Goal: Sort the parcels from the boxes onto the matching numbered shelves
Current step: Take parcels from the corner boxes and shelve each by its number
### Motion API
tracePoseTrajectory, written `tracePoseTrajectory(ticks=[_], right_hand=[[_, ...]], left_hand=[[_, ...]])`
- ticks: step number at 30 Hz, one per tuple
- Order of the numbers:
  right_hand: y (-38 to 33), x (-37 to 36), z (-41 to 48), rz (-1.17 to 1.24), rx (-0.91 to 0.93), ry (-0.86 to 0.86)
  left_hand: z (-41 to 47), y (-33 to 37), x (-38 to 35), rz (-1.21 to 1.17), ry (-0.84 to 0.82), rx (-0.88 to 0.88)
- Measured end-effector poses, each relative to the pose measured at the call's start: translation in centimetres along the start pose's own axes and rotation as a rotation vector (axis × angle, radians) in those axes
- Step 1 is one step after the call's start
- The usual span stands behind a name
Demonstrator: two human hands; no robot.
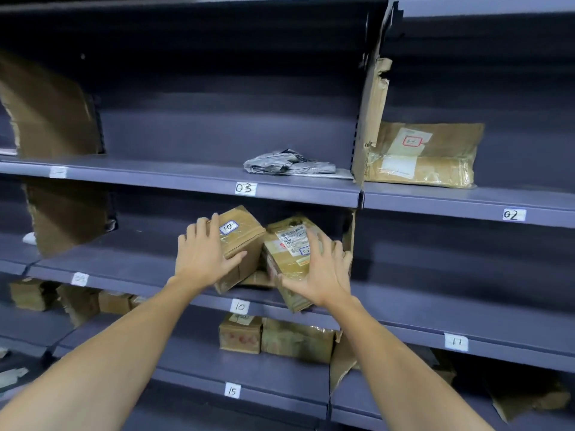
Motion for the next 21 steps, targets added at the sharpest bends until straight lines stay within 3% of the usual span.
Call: tracePoseTrajectory(ticks=[9,13,16,21], right_hand=[[-2.1,-1.5,2.0,-0.141,-0.163,-0.147],[-3.1,-2.6,2.9,-0.306,-0.145,-0.235],[-3.6,-3.6,3.7,-0.344,-0.162,-0.268],[-4.3,-4.4,4.5,-0.385,-0.187,-0.268]], left_hand=[[7.6,-3.6,-4.0,-0.236,-0.065,0.135],[8.8,-4.1,-7.0,-0.224,-0.096,0.164],[8.8,-4.3,-8.5,-0.271,-0.104,0.139],[6.0,-6.6,-9.5,-0.695,-0.093,-0.082]])
Point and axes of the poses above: each hand's wrist, its own z-axis towards the middle knuckle, its own x-axis out of the back of the hand, y = z × x, the point moved 6 cm from there along z, towards the middle knuckle, and after that the axes turned 15 degrees about -z, right-handed, at the moved point
